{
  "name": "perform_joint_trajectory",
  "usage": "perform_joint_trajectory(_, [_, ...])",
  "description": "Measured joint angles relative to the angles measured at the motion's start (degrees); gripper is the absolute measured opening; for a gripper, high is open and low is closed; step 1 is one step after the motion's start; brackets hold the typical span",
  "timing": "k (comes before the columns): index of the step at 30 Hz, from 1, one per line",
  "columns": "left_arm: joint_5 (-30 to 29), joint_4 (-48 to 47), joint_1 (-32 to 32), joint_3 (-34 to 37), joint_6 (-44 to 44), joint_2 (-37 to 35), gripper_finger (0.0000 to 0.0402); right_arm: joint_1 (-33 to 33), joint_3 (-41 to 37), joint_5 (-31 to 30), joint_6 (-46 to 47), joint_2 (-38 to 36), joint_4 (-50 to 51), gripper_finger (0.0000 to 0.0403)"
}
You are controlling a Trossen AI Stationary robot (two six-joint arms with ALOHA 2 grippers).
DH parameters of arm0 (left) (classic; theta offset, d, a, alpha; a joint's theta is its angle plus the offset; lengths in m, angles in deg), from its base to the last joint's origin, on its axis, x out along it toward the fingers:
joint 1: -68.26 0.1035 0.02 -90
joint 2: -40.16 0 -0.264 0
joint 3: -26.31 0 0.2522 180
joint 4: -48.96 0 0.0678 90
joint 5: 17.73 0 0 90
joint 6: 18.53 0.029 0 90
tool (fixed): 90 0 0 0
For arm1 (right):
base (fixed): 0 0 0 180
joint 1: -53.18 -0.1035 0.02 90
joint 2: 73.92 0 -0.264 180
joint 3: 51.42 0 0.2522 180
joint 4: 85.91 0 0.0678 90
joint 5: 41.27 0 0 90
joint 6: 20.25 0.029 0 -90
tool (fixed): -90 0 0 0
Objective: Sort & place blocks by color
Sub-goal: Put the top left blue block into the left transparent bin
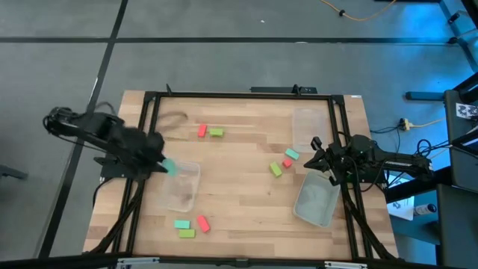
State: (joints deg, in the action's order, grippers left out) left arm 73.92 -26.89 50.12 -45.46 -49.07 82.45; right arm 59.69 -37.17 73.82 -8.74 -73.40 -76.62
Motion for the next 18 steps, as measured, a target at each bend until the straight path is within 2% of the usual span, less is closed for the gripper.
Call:
perform_joint_trajectory(5, [0.1, -1.8, -6.6, 3.8, 2.2, 8.0, 0.0122, 0.0, 0.0, 0.0, 0.0, 0.0, 0.0, 0.0014])
perform_joint_trajectory(8, [-3.9, -1.0, -9.2, 6.8, 4.4, 12.6, 0.0122, 0.0, 0.0, 0.0, 0.0, 0.0, 0.0, 0.0014])
perform_joint_trajectory(14, [-10.9, 7.2, -10.1, 12.8, 8.1, 18.0, 0.0122, 0.0, 0.0, 0.0, 0.0, 0.0, 0.0, 0.0014])
perform_joint_trajectory(18, [-13.0, 10.1, -10.1, 17.0, 8.7, 19.4, 0.0122, 0.0, 0.0, 0.0, 0.0, 0.0, 0.0, 0.0014])
